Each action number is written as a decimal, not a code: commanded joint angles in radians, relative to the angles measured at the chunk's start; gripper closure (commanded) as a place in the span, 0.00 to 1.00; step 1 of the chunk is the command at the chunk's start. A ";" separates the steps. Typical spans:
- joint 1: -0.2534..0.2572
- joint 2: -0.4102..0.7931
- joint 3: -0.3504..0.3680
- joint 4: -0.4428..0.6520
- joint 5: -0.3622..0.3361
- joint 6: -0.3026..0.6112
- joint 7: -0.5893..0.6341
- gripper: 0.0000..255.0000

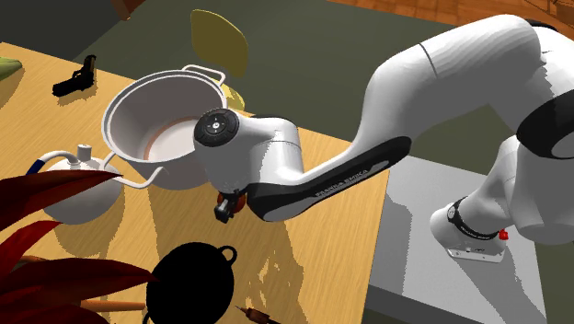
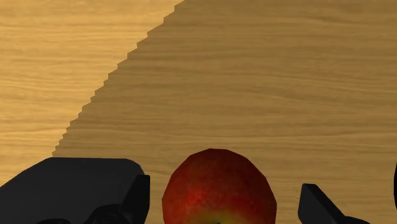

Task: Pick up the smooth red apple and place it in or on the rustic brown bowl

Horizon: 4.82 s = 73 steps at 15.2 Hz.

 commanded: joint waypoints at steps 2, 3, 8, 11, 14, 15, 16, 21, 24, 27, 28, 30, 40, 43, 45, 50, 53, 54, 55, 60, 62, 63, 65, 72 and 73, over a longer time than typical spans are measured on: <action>0.001 0.019 -0.004 -0.011 -0.008 0.031 0.005 0.00; 0.001 0.027 -0.006 -0.014 -0.011 0.041 0.007 0.00; 0.001 0.031 -0.006 -0.016 -0.013 0.046 0.008 0.00; 0.001 0.031 -0.006 -0.016 -0.013 0.046 0.008 0.00; 0.001 0.031 -0.006 -0.016 -0.013 0.047 0.008 1.00; 0.001 0.030 -0.006 -0.017 -0.013 0.047 0.008 1.00; 0.001 0.030 -0.006 -0.017 -0.013 0.047 0.008 1.00; 0.001 0.031 -0.006 -0.016 -0.013 0.046 0.008 1.00; -0.001 0.012 -0.002 -0.002 -0.004 0.014 0.001 1.00; -0.003 -0.005 0.001 0.014 0.003 -0.018 -0.006 1.00; -0.003 -0.011 0.002 0.020 0.006 -0.029 -0.008 1.00; -0.004 -0.021 0.004 0.033 0.011 -0.052 -0.012 1.00; -0.006 -0.062 0.012 0.110 0.030 -0.168 -0.031 1.00; -0.006 -0.071 0.014 0.139 0.035 -0.205 -0.036 1.00; -0.005 -0.075 0.015 0.159 0.037 -0.229 -0.039 1.00; -0.004 -0.083 0.017 0.212 0.042 -0.289 -0.046 1.00; 0.048 -0.037 0.033 0.282 0.022 -0.321 0.018 1.00; 0.067 -0.019 0.038 0.310 0.014 -0.334 0.038 1.00; 0.085 0.000 0.042 0.339 0.007 -0.347 0.058 1.00; 0.188 0.116 0.057 0.522 -0.033 -0.428 0.151 1.00; 0.235 0.175 0.059 0.621 -0.051 -0.470 0.182 1.00; 0.261 0.209 0.059 0.678 -0.060 -0.495 0.197 1.00; 0.318 0.291 0.056 0.819 -0.078 -0.556 0.220 1.00; 0.372 0.379 0.049 0.906 -0.095 -0.558 0.252 1.00; 0.367 0.372 0.050 0.879 -0.094 -0.539 0.255 1.00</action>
